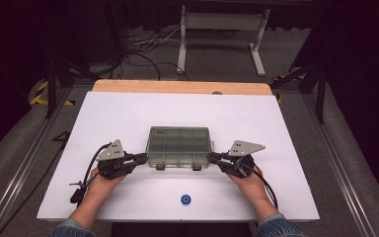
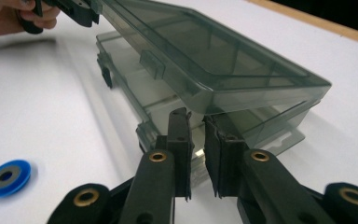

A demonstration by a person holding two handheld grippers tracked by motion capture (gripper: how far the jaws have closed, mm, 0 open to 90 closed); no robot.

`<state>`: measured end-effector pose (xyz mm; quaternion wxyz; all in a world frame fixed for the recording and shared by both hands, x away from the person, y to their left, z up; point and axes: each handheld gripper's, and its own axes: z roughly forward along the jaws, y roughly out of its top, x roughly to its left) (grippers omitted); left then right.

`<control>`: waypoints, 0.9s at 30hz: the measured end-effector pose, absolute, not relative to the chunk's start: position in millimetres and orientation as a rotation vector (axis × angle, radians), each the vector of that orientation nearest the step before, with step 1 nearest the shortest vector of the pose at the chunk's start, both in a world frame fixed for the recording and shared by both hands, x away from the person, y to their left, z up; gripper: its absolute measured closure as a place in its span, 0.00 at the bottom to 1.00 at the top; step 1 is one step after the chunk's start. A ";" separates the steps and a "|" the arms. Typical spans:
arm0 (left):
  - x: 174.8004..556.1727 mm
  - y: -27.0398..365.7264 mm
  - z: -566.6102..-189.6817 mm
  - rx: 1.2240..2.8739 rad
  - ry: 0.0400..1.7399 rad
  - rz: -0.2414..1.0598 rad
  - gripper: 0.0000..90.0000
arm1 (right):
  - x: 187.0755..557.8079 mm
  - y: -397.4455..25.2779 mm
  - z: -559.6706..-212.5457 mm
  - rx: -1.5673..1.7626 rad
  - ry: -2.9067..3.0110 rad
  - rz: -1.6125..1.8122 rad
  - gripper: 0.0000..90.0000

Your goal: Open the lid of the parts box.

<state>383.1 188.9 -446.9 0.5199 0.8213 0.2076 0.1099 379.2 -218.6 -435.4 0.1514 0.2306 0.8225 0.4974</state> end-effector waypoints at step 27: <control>391.3 183.6 -439.7 1.898 0.493 0.262 0.91 | 389.8 -207.2 -414.7 0.701 2.239 1.235 0.40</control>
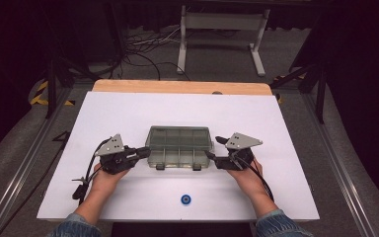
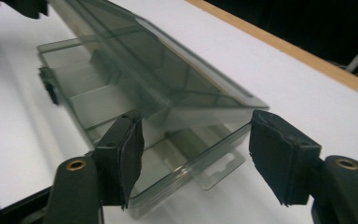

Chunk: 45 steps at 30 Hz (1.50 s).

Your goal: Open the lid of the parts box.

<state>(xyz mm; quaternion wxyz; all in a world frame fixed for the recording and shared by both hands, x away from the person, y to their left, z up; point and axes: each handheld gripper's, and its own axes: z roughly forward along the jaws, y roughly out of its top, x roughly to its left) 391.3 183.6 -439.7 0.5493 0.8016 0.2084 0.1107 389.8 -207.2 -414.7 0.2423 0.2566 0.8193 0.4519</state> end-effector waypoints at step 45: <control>388.7 163.7 -453.3 2.106 0.387 0.170 0.72 | 477.0 -199.5 -384.8 0.815 2.214 1.346 0.74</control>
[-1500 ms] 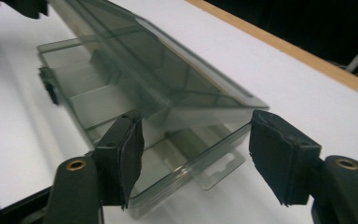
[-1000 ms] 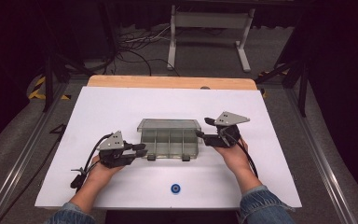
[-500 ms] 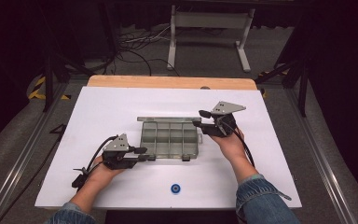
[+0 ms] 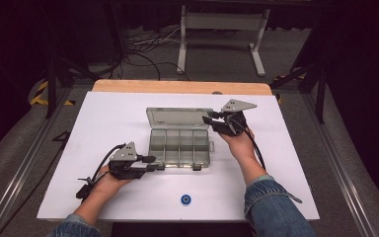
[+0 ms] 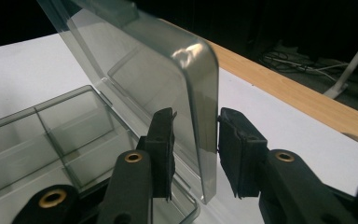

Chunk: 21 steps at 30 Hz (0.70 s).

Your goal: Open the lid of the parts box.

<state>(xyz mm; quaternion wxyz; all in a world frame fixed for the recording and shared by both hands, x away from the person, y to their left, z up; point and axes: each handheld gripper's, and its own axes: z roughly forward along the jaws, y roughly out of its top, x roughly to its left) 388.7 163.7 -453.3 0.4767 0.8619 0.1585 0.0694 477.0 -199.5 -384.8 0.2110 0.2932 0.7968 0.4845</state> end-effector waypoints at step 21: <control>390.1 163.2 -454.3 2.105 0.377 0.171 0.71 | 506.8 -193.1 -402.1 0.945 2.197 1.340 0.73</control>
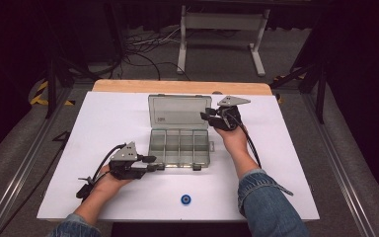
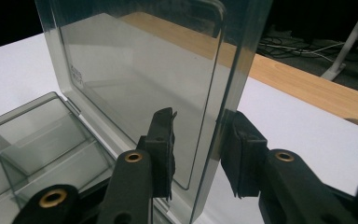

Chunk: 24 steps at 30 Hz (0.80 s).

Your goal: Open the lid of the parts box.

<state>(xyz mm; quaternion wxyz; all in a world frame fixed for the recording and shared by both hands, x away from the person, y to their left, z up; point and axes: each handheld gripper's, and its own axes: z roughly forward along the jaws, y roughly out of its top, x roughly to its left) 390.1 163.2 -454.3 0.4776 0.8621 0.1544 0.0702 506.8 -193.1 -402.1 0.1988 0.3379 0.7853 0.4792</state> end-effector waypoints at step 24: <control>390.9 163.6 -454.4 2.100 0.395 0.149 0.70 | 529.8 -181.9 -425.4 1.028 2.212 1.278 0.49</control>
